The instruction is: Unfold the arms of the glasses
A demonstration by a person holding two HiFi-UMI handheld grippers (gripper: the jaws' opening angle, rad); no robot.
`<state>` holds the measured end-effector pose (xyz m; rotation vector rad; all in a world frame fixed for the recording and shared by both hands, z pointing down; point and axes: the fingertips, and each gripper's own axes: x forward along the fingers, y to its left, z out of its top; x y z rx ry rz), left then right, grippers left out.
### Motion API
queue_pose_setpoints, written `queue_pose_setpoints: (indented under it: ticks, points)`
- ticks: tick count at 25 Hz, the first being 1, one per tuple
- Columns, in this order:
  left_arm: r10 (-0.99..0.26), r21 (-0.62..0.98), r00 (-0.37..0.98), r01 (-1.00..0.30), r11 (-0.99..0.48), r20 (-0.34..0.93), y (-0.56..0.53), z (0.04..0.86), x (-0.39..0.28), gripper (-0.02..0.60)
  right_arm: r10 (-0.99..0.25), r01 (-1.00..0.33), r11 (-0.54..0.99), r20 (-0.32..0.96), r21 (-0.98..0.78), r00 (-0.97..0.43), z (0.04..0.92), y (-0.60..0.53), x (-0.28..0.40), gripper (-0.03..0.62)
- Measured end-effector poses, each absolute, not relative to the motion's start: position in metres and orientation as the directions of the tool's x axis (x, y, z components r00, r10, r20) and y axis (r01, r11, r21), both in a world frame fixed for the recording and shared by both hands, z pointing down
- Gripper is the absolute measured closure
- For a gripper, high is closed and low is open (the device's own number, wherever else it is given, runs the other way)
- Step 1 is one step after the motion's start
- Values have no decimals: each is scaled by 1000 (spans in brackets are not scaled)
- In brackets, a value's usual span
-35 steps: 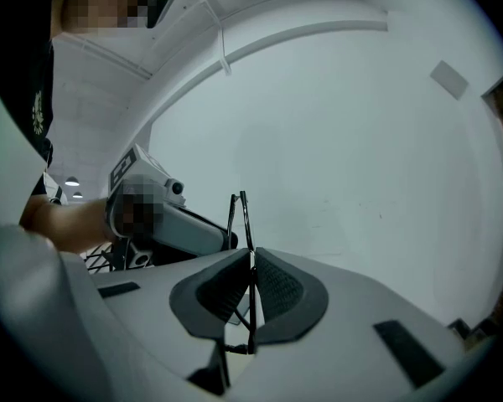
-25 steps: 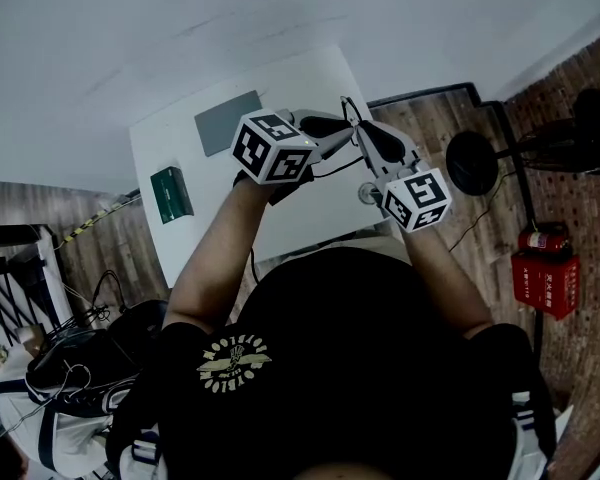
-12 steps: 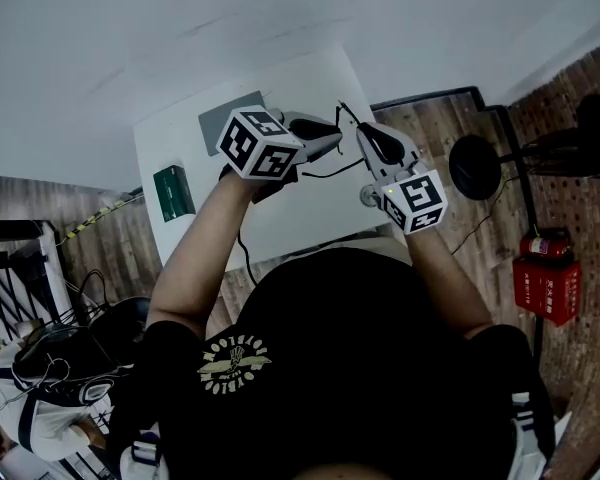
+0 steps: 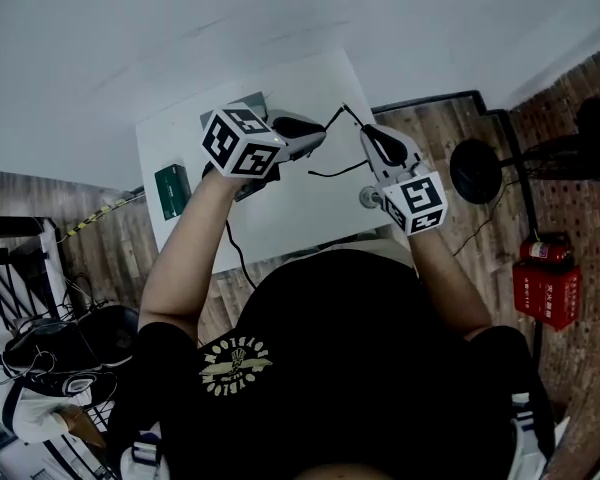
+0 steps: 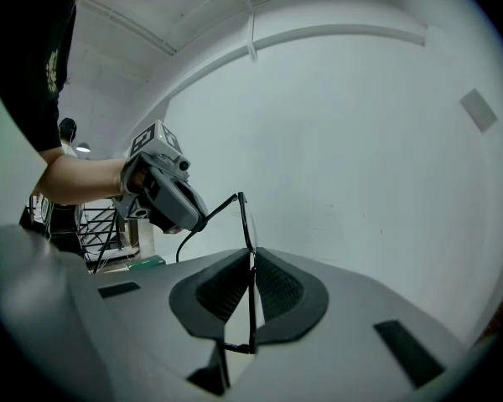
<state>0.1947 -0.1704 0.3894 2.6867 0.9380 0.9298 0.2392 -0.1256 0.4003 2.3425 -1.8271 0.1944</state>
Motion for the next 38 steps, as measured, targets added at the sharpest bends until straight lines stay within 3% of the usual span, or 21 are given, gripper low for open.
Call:
queue_pose_setpoints:
  ticks: [26, 32, 38]
  points:
    - [440, 181, 738, 408, -895, 512, -181, 373, 178, 541, -955, -982, -178, 228, 65, 189, 406, -112, 242, 574]
    - [306, 112, 834, 287, -951, 459, -196, 371, 168, 535, -959, -982, -181, 214, 43, 186, 405, -106, 262, 574]
    - [39, 29, 964, 33, -999, 265, -220, 350, 146, 535, -969, -985, -170, 173, 35, 174, 387, -110, 281, 574]
